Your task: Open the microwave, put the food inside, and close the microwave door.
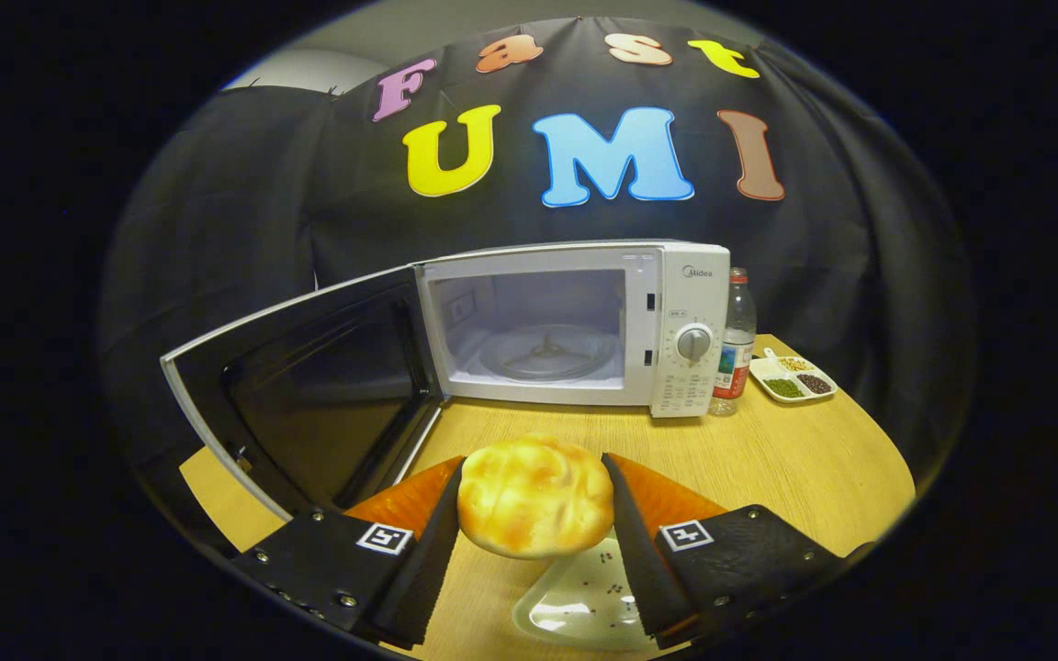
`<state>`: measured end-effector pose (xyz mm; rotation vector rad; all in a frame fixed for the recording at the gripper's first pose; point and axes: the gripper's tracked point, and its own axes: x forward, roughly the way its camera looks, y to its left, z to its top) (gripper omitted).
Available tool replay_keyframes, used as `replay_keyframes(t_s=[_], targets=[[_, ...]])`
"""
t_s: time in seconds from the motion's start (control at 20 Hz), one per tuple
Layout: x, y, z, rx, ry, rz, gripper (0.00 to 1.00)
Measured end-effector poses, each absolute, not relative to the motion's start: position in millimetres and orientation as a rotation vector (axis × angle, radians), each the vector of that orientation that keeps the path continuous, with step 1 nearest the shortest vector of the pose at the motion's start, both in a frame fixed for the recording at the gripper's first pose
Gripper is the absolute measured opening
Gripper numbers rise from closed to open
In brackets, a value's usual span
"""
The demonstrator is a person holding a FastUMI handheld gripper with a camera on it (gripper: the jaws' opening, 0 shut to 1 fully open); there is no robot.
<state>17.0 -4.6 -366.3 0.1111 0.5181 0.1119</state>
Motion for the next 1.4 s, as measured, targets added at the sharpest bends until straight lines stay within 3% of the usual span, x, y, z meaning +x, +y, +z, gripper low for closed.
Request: replay_keyframes(t_s=[0.9,1.05,1.4], targets=[[192.1,43.6,-430.6,0.376,0.521,0.019,0.83],[216.3,57.0,-432.4,0.444,0.494,0.057,0.83],[278.6,48.8,-454.1,0.665,0.483,-0.087,0.83]])
